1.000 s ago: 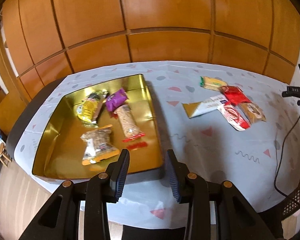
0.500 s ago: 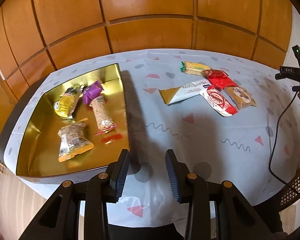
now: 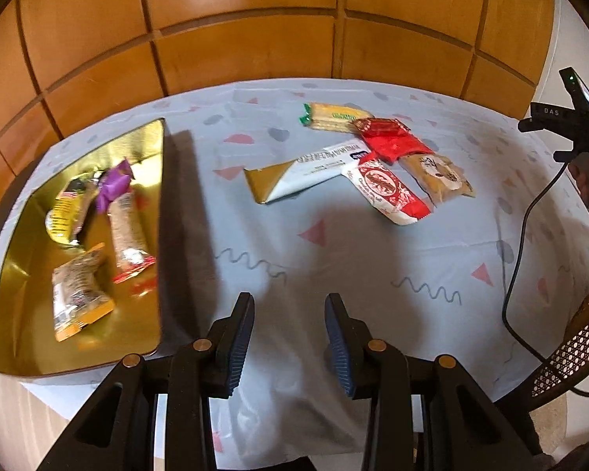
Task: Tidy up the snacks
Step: 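Move the left gripper over the white packet on the cloth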
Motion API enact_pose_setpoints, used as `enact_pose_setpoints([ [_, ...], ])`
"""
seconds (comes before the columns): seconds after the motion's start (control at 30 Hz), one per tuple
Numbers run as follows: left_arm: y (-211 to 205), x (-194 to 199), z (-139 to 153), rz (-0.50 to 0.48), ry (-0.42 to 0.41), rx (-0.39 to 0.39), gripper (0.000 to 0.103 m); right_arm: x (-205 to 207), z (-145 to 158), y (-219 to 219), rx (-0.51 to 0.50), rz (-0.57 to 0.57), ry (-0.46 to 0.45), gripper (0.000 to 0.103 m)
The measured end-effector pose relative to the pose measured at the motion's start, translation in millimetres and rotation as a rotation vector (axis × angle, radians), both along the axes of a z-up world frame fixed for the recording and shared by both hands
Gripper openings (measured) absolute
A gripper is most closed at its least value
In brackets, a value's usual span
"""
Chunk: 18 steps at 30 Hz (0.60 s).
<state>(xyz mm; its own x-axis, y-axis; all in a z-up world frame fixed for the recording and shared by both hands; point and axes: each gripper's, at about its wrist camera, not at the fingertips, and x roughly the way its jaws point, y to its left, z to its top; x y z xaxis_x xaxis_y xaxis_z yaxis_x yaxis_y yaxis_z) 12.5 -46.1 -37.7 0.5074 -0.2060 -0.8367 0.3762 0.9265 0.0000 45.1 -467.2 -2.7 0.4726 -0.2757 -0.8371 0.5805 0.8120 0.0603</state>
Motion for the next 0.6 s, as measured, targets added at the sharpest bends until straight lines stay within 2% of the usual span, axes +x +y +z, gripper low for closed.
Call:
enact_pose_setpoints([
  [0.1,-3,8,-1,-0.007,0.008,0.0,0.037,0,1,-1,0.009,-0.002,-0.006,0.103],
  [0.2,-11,21,1,-0.051,0.002,0.034,0.038,1,0,-2,0.018,0.002,-0.006,0.103],
  [0.27,-17,33,3,-0.093,0.012,0.052,0.054,1,0,-1,0.02,0.008,-0.005,0.103],
  [0.3,-21,40,3,-0.114,0.012,0.058,0.056,1,0,0,0.021,0.01,-0.006,0.103],
  [0.47,-46,76,1,-0.196,-0.017,0.147,0.057,3,0,2,0.037,0.036,-0.01,0.103],
  [0.6,-66,103,-6,-0.269,0.005,0.194,0.059,8,-2,8,0.054,0.08,0.0,0.103],
])
